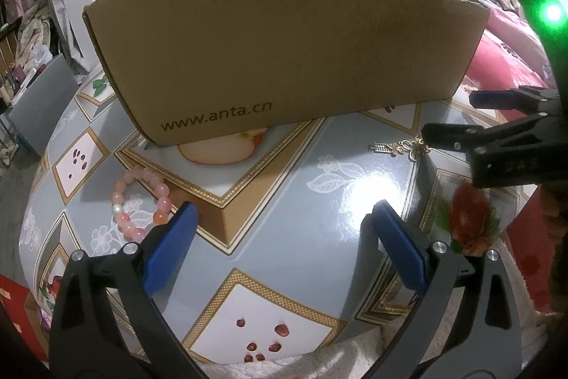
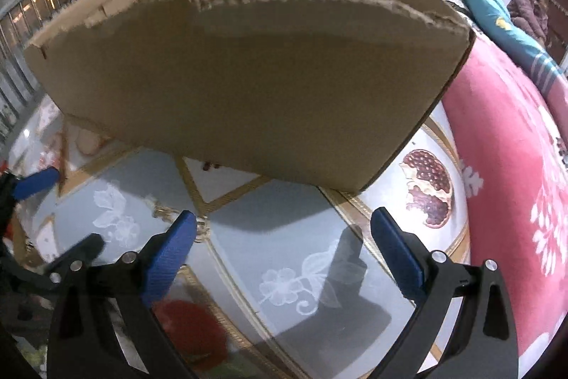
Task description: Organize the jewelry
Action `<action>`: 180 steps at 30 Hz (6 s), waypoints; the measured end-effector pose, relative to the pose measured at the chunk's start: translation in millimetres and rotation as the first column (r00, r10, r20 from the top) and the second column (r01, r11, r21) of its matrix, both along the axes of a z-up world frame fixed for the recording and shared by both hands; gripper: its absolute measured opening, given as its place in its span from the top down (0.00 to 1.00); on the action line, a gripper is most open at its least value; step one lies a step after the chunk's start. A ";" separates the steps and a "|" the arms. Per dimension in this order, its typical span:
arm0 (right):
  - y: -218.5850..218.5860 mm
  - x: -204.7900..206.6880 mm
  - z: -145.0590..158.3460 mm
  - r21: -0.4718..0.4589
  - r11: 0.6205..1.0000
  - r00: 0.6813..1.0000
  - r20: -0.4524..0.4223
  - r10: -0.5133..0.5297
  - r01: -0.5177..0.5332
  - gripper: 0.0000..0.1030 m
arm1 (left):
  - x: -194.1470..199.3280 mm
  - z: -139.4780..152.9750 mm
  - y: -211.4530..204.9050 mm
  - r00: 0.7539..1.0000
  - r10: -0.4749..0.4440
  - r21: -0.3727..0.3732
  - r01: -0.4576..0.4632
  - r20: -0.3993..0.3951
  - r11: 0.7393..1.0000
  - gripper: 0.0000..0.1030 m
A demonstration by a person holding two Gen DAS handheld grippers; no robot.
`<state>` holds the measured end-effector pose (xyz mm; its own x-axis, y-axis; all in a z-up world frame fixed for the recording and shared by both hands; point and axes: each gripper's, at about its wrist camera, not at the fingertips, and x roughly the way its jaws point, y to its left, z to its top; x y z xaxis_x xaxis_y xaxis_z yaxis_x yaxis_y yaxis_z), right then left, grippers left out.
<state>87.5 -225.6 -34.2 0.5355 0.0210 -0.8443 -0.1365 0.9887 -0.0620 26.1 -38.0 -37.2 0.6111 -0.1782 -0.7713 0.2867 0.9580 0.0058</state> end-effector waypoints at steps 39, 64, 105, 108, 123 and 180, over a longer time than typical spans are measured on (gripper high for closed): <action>9.2 -28.0 4.0 0.098 0.980 0.985 0.006 0.171 -0.171 0.76 | -0.3 1.0 -1.7 1.000 -0.012 -0.002 0.012 0.008 1.000 0.08; -38.3 -27.8 21.8 0.413 0.907 0.997 0.032 0.077 -0.083 0.87 | -0.9 2.0 1.2 0.999 -0.043 -0.011 0.043 0.012 0.999 0.08; -68.7 -46.9 4.7 0.545 0.832 0.994 0.064 0.086 -0.106 0.80 | -9.4 10.4 -94.1 0.911 -0.412 0.000 0.412 0.000 0.911 0.82; -69.1 -45.0 1.5 0.548 0.830 0.994 0.059 0.090 -0.107 0.80 | -7.7 10.4 -95.1 0.910 -0.414 0.000 0.414 -0.002 0.910 0.82; -62.9 -49.0 -3.0 0.501 0.858 0.994 0.079 0.080 -0.109 0.80 | -6.8 10.0 -97.9 0.912 -0.409 -0.025 0.409 0.016 0.912 0.91; 6.6 50.9 97.9 0.322 0.914 0.964 0.177 0.199 -0.248 0.89 | 107.0 119.9 -17.3 0.976 -0.202 -0.131 0.212 0.087 0.968 0.91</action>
<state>138.5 -219.0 63.7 0.5934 0.4251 -0.6835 -0.3705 0.8981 0.2370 133.2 -55.3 82.8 0.6029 -0.4086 -0.6853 0.4827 0.8707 -0.0945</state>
